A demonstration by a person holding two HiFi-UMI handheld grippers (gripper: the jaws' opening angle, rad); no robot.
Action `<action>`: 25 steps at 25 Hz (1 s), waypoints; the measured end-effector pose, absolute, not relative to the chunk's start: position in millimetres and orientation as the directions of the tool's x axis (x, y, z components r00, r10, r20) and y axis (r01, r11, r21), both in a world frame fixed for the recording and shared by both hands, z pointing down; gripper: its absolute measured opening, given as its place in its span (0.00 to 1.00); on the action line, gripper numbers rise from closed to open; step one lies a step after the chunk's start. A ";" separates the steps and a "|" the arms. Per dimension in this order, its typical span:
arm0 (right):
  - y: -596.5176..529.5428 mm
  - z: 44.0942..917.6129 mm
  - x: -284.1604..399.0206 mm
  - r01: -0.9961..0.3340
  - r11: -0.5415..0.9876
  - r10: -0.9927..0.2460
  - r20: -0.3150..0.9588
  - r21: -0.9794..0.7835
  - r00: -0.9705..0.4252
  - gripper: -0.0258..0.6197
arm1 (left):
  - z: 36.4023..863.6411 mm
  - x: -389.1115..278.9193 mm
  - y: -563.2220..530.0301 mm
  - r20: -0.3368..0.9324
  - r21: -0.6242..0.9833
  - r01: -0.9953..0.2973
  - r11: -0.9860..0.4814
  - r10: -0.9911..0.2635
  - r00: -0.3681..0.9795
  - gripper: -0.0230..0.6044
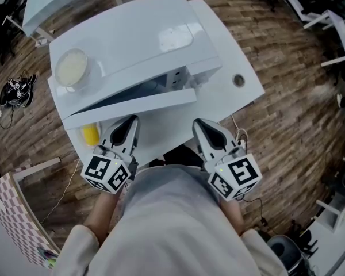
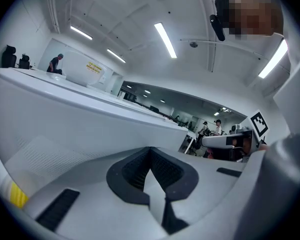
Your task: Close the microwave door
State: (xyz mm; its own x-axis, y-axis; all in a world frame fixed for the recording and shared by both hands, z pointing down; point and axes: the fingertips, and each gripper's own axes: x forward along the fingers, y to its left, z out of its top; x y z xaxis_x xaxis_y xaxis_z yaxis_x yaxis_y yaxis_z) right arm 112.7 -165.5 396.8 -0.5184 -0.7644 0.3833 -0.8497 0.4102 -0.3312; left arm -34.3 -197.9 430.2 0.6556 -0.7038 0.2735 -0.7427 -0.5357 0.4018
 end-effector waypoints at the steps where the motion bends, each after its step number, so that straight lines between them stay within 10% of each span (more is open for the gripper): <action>1: -167.2 397.4 112.9 -0.849 0.411 -0.764 0.384 -0.332 -0.519 0.08 | 430.8 -34.0 -199.3 0.274 0.403 -0.743 -0.535 -0.704 0.655 0.07; 25: -221.5 400.8 103.1 -0.822 0.449 -0.733 0.382 -0.350 -0.563 0.08 | 430.4 -29.0 -220.6 0.299 0.438 -0.748 -0.498 -0.704 0.644 0.07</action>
